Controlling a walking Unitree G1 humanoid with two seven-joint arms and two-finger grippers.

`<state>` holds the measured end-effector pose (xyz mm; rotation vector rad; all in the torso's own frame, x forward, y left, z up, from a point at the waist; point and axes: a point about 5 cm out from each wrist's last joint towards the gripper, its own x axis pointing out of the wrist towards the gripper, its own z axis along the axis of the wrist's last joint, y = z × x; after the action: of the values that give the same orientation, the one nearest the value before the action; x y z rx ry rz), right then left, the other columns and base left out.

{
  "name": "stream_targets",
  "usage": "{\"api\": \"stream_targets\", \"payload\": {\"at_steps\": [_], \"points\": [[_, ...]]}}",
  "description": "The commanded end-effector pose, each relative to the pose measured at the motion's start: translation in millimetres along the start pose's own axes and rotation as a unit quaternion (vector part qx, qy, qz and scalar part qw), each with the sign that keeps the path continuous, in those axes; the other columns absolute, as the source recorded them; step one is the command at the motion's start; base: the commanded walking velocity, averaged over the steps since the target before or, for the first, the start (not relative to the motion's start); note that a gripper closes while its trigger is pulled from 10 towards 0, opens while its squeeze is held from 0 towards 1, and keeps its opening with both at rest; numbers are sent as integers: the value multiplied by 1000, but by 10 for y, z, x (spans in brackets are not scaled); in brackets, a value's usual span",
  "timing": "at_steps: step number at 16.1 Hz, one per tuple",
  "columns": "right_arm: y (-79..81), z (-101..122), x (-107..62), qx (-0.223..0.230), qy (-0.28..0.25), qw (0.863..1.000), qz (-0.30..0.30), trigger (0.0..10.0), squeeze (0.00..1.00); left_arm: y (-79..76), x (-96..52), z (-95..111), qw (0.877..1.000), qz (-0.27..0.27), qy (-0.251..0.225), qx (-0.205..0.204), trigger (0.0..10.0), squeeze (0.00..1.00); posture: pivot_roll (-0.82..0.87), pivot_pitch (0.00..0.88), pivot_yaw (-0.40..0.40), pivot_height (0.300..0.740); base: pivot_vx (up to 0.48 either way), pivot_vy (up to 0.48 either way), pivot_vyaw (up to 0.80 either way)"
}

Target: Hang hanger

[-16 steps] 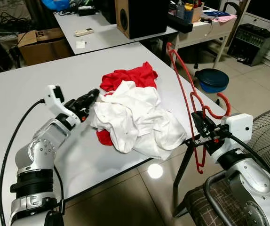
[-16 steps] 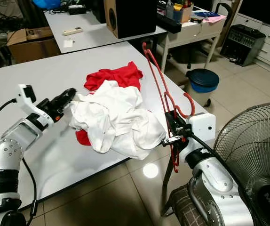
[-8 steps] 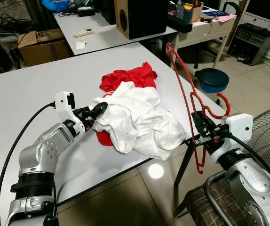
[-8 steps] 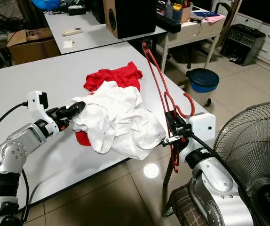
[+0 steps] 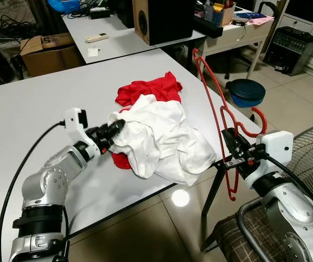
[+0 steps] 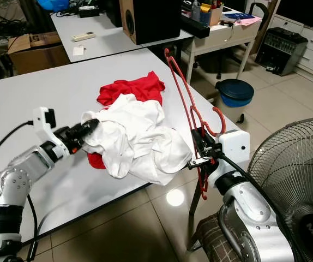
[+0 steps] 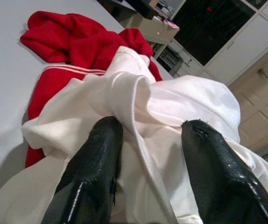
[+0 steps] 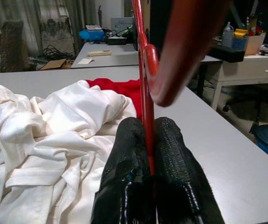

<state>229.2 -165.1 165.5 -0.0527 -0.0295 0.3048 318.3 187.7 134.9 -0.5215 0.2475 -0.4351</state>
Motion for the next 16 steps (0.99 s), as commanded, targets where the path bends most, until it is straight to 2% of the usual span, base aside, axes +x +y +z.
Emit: {"api": "stream_targets", "payload": {"at_steps": [1, 5, 8, 11, 15, 16], "points": [[10, 15, 16, -2, 0, 1000, 7, 10000, 0, -7, -6, 23, 1000, 6, 5, 21, 0, 0, -48, 0, 55, 740, 0, 0, 0], [11, 19, 26, -5, 0, 1000, 10, 10000, 0, 12, -7, 45, 998, 23, 8, 61, 0, 0, -47, 0, 51, 740, 0, 0, 0], [2, 20, 32, -6, 0, 1000, 12, 10000, 0, 13, 1, 174, 997, 28, -37, 60, 0, 0, -48, 0, 45, 740, 0, 0, 0], [6, 27, 42, -9, -1, 1000, 14, 10000, 0, 2, 18, 237, 997, 25, -51, 55, 0, 0, -48, 0, 43, 740, 0, 0, 0], [4, 52, 79, -14, -8, 1000, 18, 10000, 0, -169, 205, 624, 992, -7, -119, 50, 0, 0, -53, 0, 44, 740, 0, 0, 0], [4, 62, 88, -16, -12, 1000, 18, 10000, 0, -274, 281, 886, 986, -24, -156, 58, 0, 0, -56, 0, 49, 740, 0, 0, 0]]}}
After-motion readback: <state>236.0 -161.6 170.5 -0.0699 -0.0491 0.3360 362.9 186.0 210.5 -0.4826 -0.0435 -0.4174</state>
